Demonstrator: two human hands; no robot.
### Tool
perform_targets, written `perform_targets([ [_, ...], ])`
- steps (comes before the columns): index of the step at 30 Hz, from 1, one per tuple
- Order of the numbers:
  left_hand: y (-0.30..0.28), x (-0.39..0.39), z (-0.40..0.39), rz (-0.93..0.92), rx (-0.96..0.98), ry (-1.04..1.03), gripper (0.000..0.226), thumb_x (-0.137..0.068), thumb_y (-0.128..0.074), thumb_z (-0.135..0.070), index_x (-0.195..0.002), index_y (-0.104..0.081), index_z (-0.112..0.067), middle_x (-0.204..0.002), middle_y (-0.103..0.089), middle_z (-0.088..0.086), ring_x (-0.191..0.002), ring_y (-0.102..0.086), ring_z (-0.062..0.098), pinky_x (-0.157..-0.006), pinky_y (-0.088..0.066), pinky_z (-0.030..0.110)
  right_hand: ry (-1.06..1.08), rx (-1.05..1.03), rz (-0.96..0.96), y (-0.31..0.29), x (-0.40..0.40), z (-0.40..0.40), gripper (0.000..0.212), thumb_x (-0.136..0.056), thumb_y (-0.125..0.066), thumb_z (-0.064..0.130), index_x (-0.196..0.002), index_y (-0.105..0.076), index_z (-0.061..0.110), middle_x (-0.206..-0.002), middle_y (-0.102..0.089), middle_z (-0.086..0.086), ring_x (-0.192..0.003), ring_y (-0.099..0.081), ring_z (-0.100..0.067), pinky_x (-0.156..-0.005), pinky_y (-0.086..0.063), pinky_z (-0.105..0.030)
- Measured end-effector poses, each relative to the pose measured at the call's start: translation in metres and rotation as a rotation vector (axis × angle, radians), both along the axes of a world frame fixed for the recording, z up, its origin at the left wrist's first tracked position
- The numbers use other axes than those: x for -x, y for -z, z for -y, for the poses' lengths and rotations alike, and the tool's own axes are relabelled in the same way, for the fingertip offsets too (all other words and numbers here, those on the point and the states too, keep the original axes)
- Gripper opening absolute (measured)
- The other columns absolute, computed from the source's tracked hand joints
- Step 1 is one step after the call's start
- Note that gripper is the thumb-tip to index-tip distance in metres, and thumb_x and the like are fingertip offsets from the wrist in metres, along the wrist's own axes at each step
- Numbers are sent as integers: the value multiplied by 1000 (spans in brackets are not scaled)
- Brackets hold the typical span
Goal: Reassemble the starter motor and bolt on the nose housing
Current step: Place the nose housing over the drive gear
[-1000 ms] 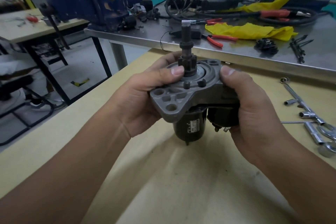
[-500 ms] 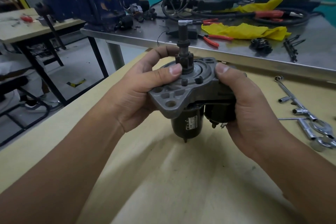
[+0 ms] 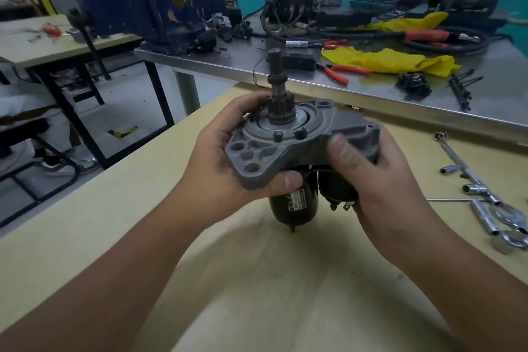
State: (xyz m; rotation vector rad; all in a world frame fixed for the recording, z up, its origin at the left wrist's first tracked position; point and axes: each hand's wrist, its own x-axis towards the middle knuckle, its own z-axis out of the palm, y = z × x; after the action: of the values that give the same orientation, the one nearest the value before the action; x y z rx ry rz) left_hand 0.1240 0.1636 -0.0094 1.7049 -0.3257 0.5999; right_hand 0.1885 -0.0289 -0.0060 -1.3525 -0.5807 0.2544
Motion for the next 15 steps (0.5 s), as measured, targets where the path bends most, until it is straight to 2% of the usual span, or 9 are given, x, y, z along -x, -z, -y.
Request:
perform_targets([
  [2, -1, 1, 1, 10, 105, 18, 85, -60, -93, -2, -132, -49, -13, -130, -61, 10, -122, -66, 16, -100, -54, 28, -25, 33, 105, 2, -2, 2, 92, -48, -95, 54, -125, -55, 26, -117, -74, 10, -110, -70, -8, -82, -56, -20],
  [5, -1, 1, -1, 11, 249, 15, 83, -60, -96, -32, -130, -54, -20, -135, -62, 10, -128, -62, 30, -106, -52, 47, -7, 84, 206, 6, -6, 0, 82, -52, -93, 39, -124, -56, 30, -118, -72, 13, -112, -69, -8, -86, -56, -21],
  [7, -1, 0, -7, -12, 255, 22, 78, -62, -98, -33, -129, -58, -24, -134, -64, 7, -128, -62, 32, -103, -53, 47, -11, 61, 194, 9, -7, -1, 74, -58, -93, 34, -123, -57, 28, -114, -73, 11, -106, -71, -8, -79, -57, -21],
  [9, -1, 0, -13, -41, 243, 60, 76, -66, -97, -28, -131, -58, -21, -134, -64, 9, -128, -62, 36, -99, -55, 48, -24, 49, 168, 12, -8, -2, 70, -63, -93, 31, -123, -58, 27, -111, -74, 11, -102, -72, -9, -73, -57, -20],
  [12, -1, 1, -21, -66, 218, 99, 78, -71, -94, -27, -137, -53, -17, -138, -61, 12, -129, -59, 40, -95, -56, 49, -59, 54, 144, 13, -10, -3, 72, -61, -91, 36, -125, -58, 28, -118, -73, 8, -111, -70, -12, -84, -59, -26],
  [15, -4, 2, -23, -77, 174, 121, 78, -74, -92, -35, -138, -51, -19, -140, -60, 11, -130, -59, 39, -94, -56, 46, -97, 96, 144, 12, -12, -1, 71, -62, -90, 36, -125, -59, 28, -119, -73, 7, -114, -69, -13, -87, -60, -33],
])
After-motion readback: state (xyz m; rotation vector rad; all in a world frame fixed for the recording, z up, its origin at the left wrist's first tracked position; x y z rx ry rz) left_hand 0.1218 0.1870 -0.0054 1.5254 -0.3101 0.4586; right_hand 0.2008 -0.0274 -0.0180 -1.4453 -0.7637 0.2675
